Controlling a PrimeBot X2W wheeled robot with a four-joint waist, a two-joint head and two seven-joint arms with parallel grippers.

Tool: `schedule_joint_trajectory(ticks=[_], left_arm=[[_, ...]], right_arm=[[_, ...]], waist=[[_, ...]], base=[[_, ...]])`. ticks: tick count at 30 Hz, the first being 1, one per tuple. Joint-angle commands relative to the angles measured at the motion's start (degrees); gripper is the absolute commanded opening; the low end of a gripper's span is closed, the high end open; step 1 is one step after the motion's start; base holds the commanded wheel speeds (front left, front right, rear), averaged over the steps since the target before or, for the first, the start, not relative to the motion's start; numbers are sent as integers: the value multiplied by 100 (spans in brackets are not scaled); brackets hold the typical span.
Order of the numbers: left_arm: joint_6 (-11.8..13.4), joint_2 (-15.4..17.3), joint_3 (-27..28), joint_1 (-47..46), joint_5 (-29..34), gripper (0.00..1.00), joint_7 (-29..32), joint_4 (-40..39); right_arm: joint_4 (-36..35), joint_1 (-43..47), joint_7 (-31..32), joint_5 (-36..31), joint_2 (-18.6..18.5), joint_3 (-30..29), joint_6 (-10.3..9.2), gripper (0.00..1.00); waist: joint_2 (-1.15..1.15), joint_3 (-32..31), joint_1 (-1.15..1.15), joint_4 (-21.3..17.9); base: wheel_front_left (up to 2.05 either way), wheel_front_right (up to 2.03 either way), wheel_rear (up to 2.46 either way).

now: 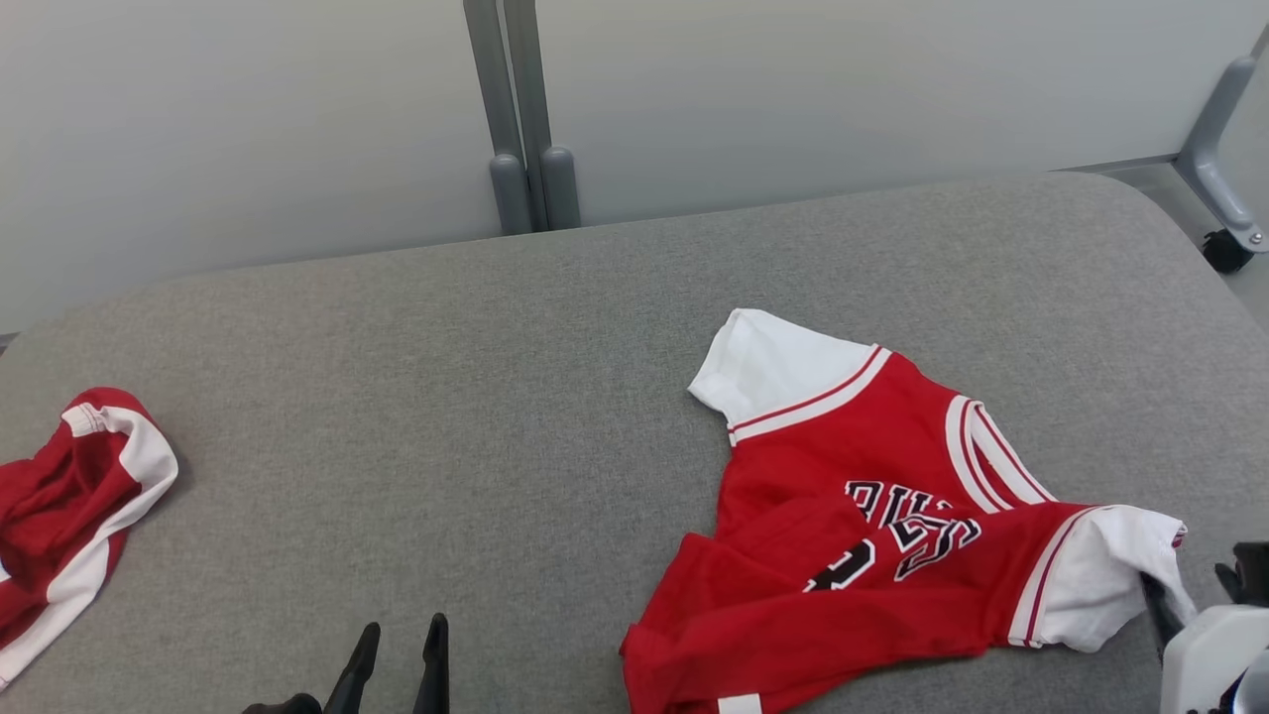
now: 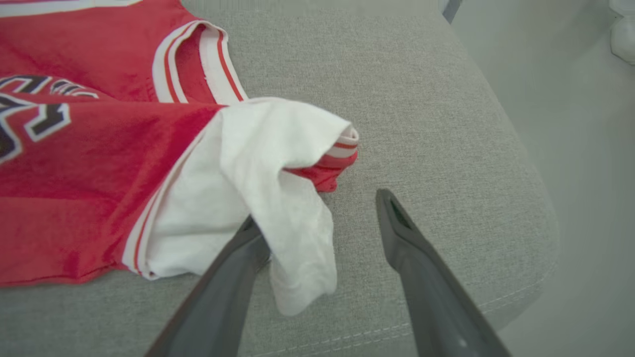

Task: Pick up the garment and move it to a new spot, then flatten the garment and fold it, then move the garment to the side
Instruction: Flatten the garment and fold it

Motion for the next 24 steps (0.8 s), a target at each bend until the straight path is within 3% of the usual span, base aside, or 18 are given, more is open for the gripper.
schedule_joint_trajectory(ticks=[1,6,13,18,24], left_arm=[[-43,-50,118,69,155,100,-2,-79],[-125,-241,562,237,589,100,-1,-408],[-170,-349,860,362,971,100,-1,-778],[-173,-370,1016,376,1204,100,-2,-967],[-175,-374,998,340,1234,100,-2,-932]], right_arm=[[-130,62,-98,-86,-32,-85,-7,100],[-783,171,-563,-186,-45,-326,-7,100],[-1652,260,-1552,-129,-42,-17,-7,100],[-1575,212,-2344,-467,140,195,-7,100],[-1497,222,-2461,-824,443,434,-8,100]], waist=[[0,-1,0,-7],[0,-20,0,-21],[0,-58,0,17],[0,-73,0,79],[0,-45,0,176]], base=[[0,0,0],[0,0,0],[0,0,0],[0,0,0],[0,0,0]])
